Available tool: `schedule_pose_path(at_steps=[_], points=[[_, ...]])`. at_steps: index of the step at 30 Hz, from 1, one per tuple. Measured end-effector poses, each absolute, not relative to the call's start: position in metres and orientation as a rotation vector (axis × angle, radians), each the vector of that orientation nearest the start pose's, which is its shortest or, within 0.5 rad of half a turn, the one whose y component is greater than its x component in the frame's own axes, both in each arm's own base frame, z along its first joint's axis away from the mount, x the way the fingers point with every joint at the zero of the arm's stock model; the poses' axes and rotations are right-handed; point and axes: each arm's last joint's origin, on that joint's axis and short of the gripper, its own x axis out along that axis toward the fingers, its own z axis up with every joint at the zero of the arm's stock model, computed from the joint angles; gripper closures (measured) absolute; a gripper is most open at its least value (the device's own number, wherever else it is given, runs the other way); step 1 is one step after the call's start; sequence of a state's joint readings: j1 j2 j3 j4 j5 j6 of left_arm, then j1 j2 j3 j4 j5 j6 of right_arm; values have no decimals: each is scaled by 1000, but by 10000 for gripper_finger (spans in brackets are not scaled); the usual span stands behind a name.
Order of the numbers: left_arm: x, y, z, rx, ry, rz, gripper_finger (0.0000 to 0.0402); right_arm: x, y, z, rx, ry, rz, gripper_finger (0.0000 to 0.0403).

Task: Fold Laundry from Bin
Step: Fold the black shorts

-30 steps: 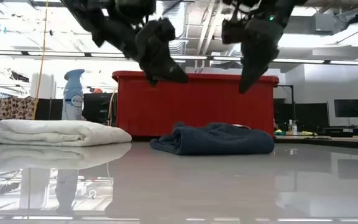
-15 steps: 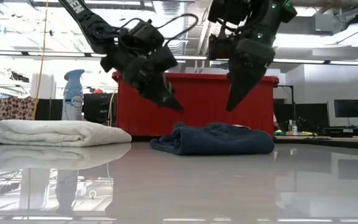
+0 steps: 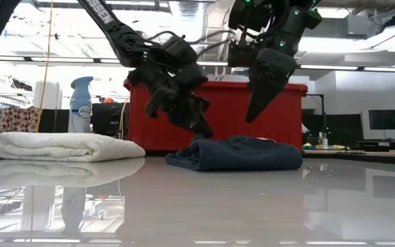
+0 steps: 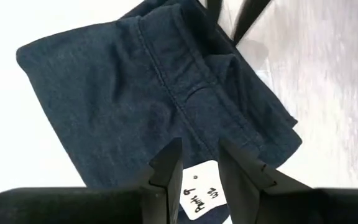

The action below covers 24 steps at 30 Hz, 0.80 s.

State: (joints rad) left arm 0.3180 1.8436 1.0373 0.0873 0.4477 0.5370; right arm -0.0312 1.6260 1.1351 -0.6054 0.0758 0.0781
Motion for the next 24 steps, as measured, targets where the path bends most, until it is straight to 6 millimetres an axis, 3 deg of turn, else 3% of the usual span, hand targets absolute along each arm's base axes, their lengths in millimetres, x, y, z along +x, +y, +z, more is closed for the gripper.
schedule_pose_path(at_steps=[7, 14, 19, 24], points=[[383, 114, 149, 294, 713, -351, 346, 322, -13, 218, 42, 1096, -137, 278], [389, 117, 147, 298, 787, -407, 346, 324, -16, 219, -81, 1079, -29, 275], [387, 116, 145, 298, 812, -420, 346, 326, -38, 222, -175, 1043, -7, 260], [387, 116, 145, 292, 816, -427, 346, 325, -60, 223, -163, 1005, 71, 240]])
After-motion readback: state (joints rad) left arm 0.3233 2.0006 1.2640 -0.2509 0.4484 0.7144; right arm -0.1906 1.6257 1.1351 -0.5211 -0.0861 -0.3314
